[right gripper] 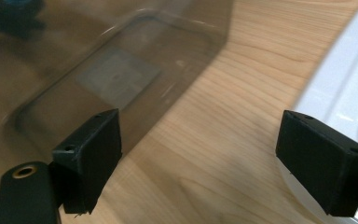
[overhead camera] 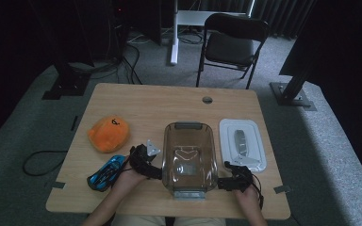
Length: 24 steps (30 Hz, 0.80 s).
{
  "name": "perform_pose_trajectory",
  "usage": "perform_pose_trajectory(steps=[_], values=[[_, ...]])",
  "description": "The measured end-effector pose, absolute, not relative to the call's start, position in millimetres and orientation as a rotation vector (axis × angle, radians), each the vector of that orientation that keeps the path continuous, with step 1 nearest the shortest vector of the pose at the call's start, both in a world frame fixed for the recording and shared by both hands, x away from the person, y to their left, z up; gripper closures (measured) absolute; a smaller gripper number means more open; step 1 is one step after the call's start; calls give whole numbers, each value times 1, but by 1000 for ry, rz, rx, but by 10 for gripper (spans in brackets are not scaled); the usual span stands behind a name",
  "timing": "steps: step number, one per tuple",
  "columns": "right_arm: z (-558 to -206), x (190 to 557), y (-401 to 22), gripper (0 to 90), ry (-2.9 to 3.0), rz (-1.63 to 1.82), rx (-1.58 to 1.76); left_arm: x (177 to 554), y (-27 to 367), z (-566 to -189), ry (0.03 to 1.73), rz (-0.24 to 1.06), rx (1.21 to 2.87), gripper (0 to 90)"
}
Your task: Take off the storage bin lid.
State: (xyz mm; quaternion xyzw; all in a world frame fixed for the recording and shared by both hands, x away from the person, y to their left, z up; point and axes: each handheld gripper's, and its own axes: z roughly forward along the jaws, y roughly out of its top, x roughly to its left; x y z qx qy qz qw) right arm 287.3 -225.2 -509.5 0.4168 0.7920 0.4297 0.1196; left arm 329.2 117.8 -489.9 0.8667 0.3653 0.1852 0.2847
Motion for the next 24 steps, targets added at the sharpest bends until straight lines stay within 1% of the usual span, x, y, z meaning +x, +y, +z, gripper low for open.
perform_pose_trajectory(steps=[7, 10, 21, 24], values=[[-510, 286, -218, 138, 2349, 1263, 1184, 343, 118, -485, 948, 500, 2376, 12], [-511, 285, -217, 139, 2351, 1265, 1185, 348, 119, -485, 944, 497, 2374, 12], [-513, 284, -202, 134, 2371, 1281, 1155, 357, 136, -482, 1009, 557, 2349, 13], [-515, 284, -196, 131, 2372, 1301, 1157, 359, 144, -479, 1021, 549, 2350, 12]])
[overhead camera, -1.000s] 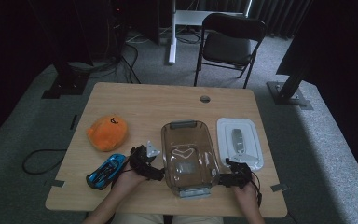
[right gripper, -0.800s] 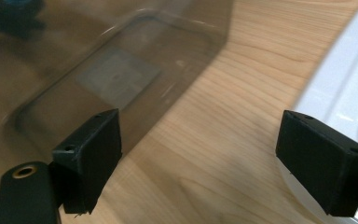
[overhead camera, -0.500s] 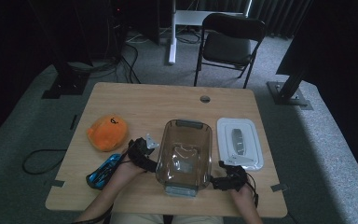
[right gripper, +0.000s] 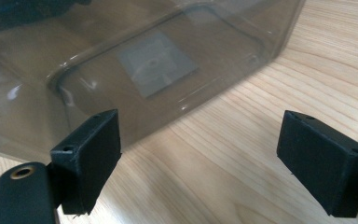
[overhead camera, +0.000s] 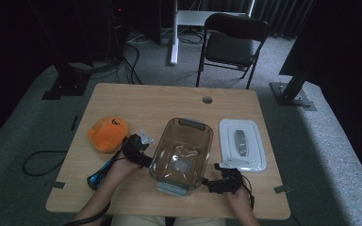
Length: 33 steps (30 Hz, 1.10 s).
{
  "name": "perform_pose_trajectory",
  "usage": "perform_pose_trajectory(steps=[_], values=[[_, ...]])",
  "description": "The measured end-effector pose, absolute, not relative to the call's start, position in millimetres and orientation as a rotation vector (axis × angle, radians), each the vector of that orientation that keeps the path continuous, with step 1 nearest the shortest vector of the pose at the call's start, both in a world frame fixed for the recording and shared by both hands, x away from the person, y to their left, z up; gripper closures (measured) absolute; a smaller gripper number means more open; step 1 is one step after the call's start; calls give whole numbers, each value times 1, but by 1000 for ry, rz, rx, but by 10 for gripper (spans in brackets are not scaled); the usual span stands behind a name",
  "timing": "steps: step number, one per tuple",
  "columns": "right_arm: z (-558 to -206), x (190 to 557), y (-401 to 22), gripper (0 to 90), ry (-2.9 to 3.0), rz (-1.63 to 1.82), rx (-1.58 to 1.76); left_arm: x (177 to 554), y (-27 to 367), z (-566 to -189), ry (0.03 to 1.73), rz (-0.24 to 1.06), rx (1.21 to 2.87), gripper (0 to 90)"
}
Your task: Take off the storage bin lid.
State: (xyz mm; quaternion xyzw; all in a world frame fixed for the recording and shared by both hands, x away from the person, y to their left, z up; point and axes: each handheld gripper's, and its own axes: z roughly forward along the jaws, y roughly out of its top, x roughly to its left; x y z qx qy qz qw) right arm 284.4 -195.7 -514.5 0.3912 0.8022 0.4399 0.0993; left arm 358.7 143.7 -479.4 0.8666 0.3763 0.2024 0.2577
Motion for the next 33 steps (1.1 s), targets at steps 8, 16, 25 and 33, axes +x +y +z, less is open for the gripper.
perform_pose_trajectory(steps=[8, 16, 25, 33], values=[[-514, 285, -176, 131, 2388, 1284, 1083, 355, 168, -472, 1052, 541, 2350, 12], [-517, 283, -190, 131, 2463, 1254, 1007, 344, 187, -459, 1050, 489, 2279, 12], [-521, 278, -197, 131, 2467, 1192, 989, 331, 205, -443, 1010, 474, 2217, 12], [-527, 277, -192, 126, 2488, 1082, 954, 330, 221, -430, 1015, 502, 2169, 12]])
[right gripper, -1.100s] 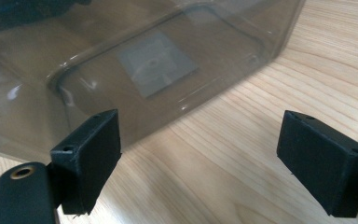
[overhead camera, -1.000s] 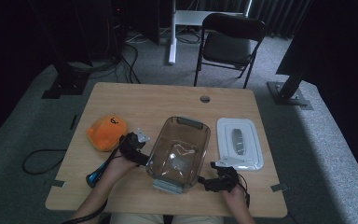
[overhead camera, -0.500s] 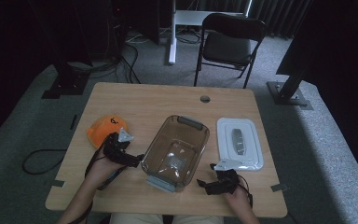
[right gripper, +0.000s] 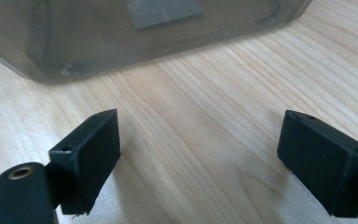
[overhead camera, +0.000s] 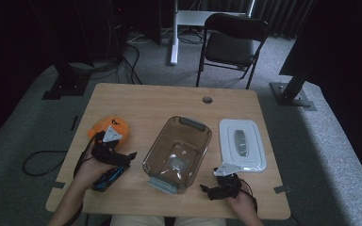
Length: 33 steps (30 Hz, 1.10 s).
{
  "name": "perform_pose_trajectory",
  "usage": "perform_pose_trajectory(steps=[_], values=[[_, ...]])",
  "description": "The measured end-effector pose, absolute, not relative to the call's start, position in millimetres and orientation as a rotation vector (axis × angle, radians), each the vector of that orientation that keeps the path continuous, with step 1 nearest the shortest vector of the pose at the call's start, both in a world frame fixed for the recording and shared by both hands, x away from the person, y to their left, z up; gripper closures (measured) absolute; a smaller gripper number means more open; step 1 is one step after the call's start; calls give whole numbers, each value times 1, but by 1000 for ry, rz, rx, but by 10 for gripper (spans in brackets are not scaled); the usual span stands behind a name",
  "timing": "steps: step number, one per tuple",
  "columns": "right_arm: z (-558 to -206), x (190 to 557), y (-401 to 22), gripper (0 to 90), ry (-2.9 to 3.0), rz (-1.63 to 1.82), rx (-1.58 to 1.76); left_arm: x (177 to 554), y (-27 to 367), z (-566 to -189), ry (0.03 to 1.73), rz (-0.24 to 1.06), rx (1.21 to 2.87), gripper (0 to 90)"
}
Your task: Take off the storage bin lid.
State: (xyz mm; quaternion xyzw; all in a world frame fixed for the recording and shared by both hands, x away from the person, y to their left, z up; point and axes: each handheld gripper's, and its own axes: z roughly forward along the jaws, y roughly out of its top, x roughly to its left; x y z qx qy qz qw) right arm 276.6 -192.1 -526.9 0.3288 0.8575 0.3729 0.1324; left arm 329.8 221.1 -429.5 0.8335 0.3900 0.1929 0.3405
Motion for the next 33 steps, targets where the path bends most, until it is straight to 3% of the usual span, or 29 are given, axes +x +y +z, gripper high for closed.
perform_pose_trajectory(steps=[17, 33], values=[[-527, 276, -190, 122, 2467, 1052, 969, 330, 281, -425, 1135, 615, 2070, 12], [-527, 277, -191, 123, 2464, 1052, 977, 365, 296, -437, 1239, 639, 2055, 13]])
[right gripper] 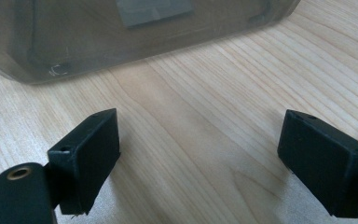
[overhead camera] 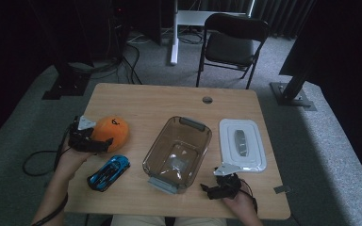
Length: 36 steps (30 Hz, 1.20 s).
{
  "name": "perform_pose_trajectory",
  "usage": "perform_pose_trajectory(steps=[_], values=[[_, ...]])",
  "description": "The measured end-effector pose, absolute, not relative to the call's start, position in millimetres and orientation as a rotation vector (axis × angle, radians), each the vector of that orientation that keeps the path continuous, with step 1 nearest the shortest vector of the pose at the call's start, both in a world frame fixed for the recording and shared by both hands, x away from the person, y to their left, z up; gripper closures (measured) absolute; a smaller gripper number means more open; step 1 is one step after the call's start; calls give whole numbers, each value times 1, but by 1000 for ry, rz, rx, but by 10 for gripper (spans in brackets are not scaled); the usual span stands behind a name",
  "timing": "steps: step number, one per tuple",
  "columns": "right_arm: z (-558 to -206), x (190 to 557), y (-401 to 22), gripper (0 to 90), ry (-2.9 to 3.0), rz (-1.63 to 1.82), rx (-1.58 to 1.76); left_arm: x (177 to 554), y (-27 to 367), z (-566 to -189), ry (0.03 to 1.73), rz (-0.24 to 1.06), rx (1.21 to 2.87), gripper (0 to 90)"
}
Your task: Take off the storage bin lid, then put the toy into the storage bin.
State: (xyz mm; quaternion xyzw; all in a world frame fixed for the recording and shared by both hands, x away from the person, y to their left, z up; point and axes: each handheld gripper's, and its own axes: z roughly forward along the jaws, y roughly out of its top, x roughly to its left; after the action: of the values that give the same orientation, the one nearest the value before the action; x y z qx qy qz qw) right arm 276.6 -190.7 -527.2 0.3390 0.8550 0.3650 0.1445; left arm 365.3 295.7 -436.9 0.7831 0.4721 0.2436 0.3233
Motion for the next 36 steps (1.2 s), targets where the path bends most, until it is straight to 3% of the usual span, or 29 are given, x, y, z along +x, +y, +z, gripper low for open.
perform_pose_trajectory(steps=[2, 15, 23, 29, 36], values=[[-527, 277, -191, 123, 2463, 1052, 979, 370, 300, -440, 1237, 622, 2046, 85], [-527, 277, -191, 123, 2460, 1051, 982, 388, 314, -461, 1345, 553, 2106, 90], [-527, 277, -191, 123, 2459, 1050, 987, 391, 319, -477, 1399, 497, 2105, 270], [-527, 278, -191, 123, 2457, 1049, 989, 385, 311, -475, 1389, 545, 2091, 578], [-527, 278, -191, 123, 2456, 1048, 991, 380, 306, -464, 1379, 559, 2071, 643]])
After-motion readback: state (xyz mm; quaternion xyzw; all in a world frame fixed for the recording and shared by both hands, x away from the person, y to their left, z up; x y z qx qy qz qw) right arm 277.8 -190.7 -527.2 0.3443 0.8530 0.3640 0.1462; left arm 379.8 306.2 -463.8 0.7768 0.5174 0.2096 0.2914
